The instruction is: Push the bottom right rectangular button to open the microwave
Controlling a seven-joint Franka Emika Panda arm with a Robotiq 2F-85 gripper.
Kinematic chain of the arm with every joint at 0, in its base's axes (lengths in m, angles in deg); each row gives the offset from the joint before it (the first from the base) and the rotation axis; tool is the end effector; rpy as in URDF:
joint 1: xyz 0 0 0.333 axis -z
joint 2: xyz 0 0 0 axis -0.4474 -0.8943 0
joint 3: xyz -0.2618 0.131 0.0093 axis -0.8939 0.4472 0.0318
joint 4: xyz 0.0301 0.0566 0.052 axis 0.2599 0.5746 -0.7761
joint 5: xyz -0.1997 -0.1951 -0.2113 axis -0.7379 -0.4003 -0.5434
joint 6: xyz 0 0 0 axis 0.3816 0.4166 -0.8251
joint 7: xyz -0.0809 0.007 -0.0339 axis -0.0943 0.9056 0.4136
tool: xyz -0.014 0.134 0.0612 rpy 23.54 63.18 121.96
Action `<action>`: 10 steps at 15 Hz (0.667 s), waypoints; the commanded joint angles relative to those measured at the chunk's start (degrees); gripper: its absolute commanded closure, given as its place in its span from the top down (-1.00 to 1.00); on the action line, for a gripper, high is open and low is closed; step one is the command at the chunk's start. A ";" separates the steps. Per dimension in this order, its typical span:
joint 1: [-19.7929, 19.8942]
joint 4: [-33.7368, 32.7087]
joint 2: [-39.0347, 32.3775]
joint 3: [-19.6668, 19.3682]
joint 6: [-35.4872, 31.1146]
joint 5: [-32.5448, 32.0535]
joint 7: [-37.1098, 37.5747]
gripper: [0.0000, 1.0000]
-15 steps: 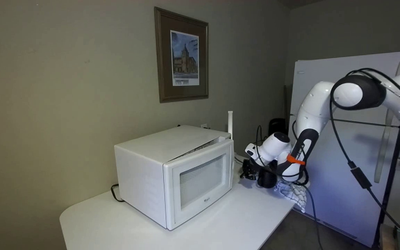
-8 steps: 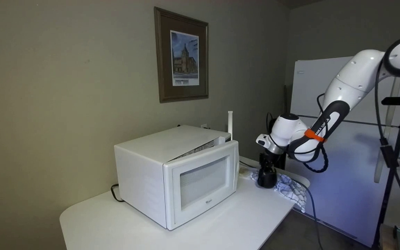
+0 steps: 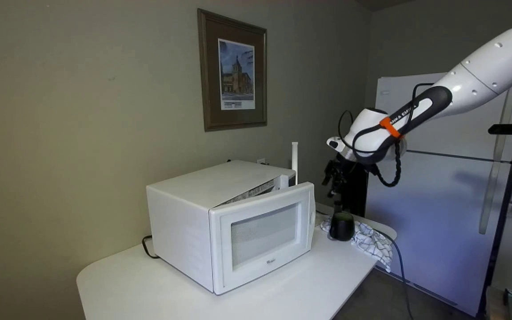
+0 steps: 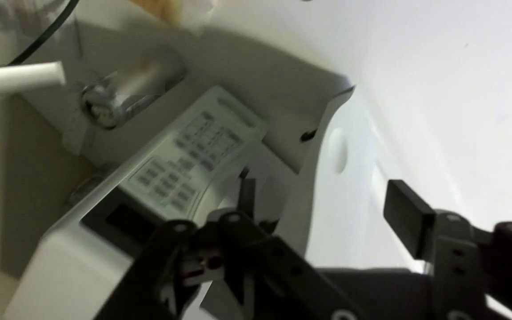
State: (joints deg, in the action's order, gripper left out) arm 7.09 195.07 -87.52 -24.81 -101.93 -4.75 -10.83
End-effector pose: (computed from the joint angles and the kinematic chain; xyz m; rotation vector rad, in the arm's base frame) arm 0.5303 -0.0743 0.3723 2.5557 1.2160 0.6388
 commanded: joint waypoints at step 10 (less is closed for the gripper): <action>-22.19 -18.12 6.48 -28.97 28.09 15.63 -13.25 1.00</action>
State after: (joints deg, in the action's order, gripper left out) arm -10.80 177.03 -81.03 -49.70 -73.78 11.70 -24.65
